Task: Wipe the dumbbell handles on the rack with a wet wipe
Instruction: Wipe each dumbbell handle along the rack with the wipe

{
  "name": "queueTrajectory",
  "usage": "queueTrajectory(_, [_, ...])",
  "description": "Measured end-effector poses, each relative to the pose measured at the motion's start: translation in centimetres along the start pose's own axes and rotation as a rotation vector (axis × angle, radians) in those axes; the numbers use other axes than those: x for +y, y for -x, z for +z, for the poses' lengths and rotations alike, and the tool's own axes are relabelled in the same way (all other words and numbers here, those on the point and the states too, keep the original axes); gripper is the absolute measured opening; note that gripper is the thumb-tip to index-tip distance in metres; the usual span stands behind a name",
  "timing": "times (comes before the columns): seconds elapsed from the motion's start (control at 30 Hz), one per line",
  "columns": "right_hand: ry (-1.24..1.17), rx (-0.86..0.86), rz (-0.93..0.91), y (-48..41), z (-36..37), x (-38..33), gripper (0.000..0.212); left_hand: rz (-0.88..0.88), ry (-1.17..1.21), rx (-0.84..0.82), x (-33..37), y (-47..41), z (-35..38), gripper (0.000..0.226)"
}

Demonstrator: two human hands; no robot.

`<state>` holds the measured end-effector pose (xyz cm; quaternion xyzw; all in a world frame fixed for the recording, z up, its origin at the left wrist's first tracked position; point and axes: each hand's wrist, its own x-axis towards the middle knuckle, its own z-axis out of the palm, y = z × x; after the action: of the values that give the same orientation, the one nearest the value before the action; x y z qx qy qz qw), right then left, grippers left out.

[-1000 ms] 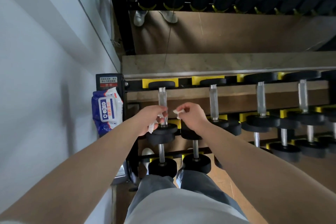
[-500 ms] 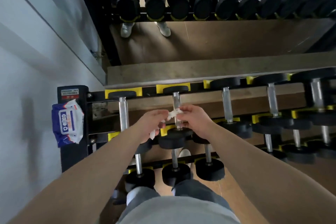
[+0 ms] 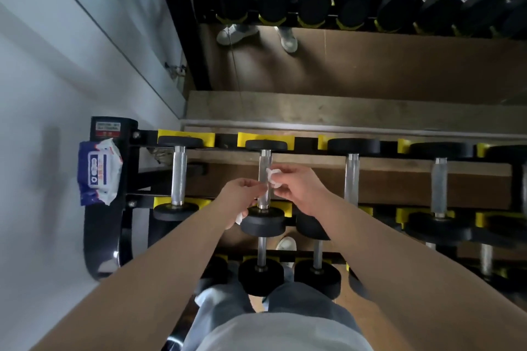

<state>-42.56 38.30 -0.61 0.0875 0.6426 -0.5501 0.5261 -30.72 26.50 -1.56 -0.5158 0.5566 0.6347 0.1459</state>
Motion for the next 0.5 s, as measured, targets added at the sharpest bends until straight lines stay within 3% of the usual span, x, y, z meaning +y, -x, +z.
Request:
queueTrajectory(0.13, [0.198, 0.337, -0.002, -2.6, 0.7, -0.5, 0.014, -0.047, 0.009, 0.016, -0.1, -0.5, -1.0, 0.011])
queueTrajectory(0.2, [0.252, 0.394, -0.022, -3.5, 1.4, -0.6, 0.009, -0.063, 0.021, 0.006, 0.1, -0.5, -1.3, 0.01])
queueTrajectory(0.3, [0.438, 0.302, -0.081, -3.7, 2.3, -0.7, 0.028, -0.12, 0.022, 0.018, 0.6, -0.7, -1.6, 0.012])
queueTrajectory(0.4, [0.647, 0.211, -0.051, -3.2, 1.8, 0.2, 0.028, -0.167, 0.025, 0.039, 0.8, -1.2, -1.6, 0.016])
queueTrajectory(0.5, [0.831, 0.08, 0.091, -2.2, 1.2, 2.1, 0.021, -0.154, 0.011, 0.016, 0.5, -1.4, -1.6, 0.015])
